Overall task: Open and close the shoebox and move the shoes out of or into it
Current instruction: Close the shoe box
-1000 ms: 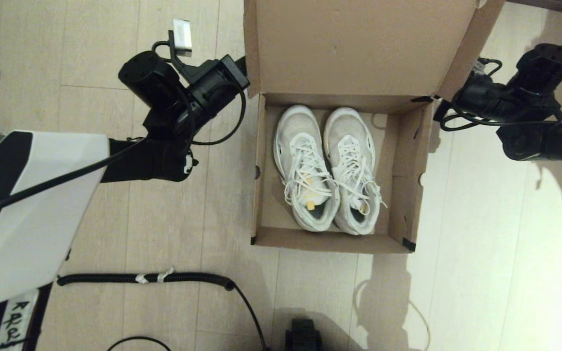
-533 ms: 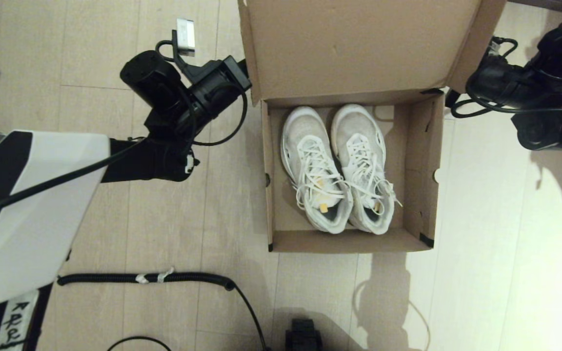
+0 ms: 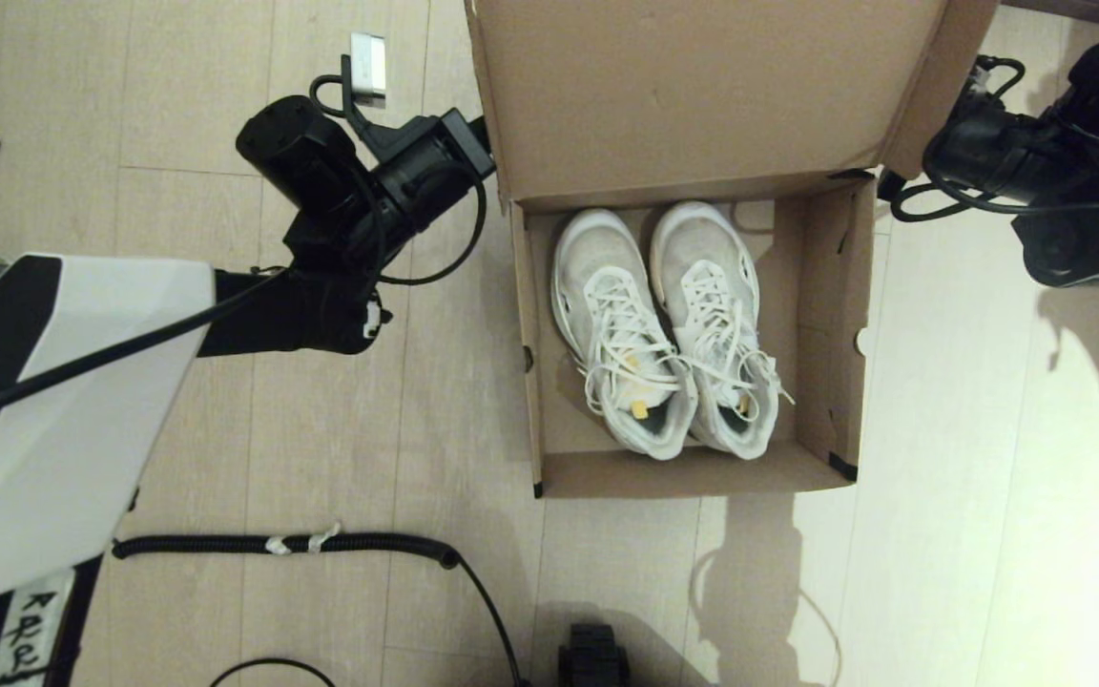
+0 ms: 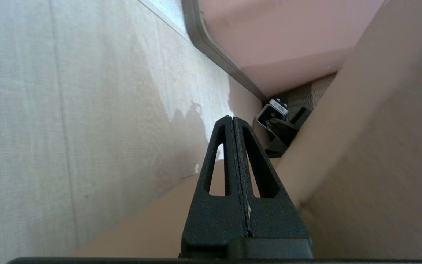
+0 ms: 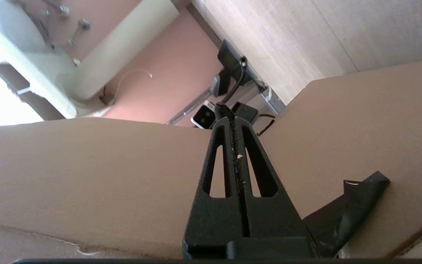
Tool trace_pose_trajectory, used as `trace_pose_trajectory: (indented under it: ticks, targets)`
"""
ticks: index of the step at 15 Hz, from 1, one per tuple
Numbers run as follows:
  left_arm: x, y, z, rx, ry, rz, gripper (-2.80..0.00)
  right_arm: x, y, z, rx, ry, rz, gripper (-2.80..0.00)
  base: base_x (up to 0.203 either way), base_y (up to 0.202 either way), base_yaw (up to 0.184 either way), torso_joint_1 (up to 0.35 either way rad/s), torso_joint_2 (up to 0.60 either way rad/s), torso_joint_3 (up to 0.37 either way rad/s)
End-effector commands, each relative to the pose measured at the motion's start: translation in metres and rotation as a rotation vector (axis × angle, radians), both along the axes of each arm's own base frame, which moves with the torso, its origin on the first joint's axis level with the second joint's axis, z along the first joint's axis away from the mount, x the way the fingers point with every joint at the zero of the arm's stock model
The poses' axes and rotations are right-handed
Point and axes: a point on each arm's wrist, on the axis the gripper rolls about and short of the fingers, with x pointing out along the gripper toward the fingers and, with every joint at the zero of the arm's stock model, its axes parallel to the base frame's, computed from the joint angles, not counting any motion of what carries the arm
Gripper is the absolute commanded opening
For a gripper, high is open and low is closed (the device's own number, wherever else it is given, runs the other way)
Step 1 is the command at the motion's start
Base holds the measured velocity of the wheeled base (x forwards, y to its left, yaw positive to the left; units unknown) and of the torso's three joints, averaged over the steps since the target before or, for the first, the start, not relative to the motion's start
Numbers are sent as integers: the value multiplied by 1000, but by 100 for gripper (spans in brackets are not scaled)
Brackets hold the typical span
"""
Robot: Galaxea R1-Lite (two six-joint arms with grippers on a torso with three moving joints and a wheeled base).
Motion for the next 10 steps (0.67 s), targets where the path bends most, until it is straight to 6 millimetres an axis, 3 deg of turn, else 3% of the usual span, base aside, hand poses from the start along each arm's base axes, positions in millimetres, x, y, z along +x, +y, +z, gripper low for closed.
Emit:
trace_pose_trajectory:
  ticks: [1,10]
  targets:
    - [-2,1,4,-4,-10,-4,-280,1,0,-1,-3,4,9,-280,0,0,0,0,0,0]
    - [-10,3,14,-13,-30,-5,-280,-9,-9,11,-29,-75,-13,-280,0,0,0,0,0,0]
